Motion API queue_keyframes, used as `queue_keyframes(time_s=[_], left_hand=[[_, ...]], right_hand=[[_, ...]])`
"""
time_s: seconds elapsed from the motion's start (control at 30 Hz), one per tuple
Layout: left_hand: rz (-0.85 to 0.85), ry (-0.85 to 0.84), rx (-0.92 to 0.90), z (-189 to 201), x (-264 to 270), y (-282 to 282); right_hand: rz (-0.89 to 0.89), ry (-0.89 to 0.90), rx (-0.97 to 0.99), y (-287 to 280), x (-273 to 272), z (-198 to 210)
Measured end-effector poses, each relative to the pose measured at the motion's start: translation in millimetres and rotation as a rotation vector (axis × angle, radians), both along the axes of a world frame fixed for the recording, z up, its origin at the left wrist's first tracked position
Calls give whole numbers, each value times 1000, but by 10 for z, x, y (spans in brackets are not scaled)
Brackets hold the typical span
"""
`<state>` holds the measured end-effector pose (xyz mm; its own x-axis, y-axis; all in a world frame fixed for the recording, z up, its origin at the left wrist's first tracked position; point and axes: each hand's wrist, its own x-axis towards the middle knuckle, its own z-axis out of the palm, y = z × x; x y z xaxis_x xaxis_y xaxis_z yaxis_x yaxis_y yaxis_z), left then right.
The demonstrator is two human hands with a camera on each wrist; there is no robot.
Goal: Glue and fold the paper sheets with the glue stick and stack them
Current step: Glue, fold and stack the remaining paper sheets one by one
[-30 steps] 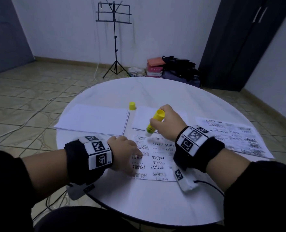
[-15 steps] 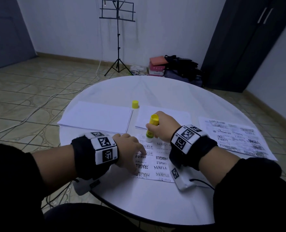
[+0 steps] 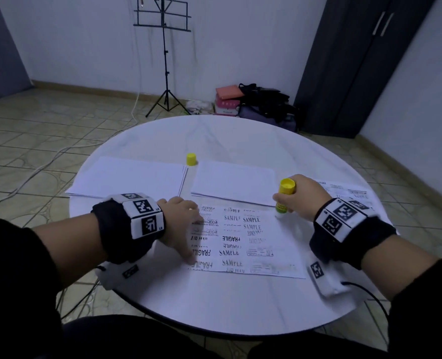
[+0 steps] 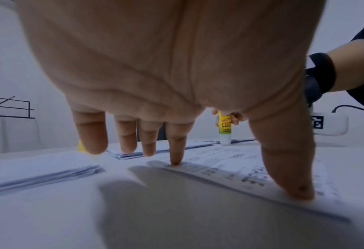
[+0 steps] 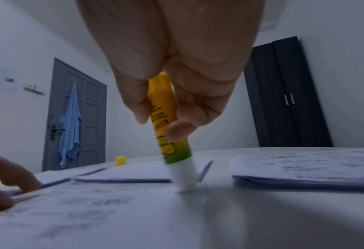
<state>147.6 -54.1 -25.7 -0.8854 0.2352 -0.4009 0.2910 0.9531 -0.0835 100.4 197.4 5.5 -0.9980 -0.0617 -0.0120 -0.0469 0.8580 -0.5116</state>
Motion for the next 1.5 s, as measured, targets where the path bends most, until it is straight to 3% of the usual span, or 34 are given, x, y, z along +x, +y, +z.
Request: queue_keyframes(time_s=[0.2,0.3,0.43,0.8,1.2,1.5], left_hand=[[29,-11,53,5,-11,-41],[26,9,23,6,8,-43],[14,30,-18,0,36,-45],[-1,-12,-116,49,-4,29],[-55,-28,-267,173,-25,242],[-144,-82,-266,210,-72,373]], right_hand=[[172,-68,-264,-539,174,73],[309,-56,-171,-917,304,18],[350,-25,-11,-1155,380,-79],[538,-76,57,-892,677,-10],[331,-151,101,102,702,83],[-22,-32,-26,140,268,93]])
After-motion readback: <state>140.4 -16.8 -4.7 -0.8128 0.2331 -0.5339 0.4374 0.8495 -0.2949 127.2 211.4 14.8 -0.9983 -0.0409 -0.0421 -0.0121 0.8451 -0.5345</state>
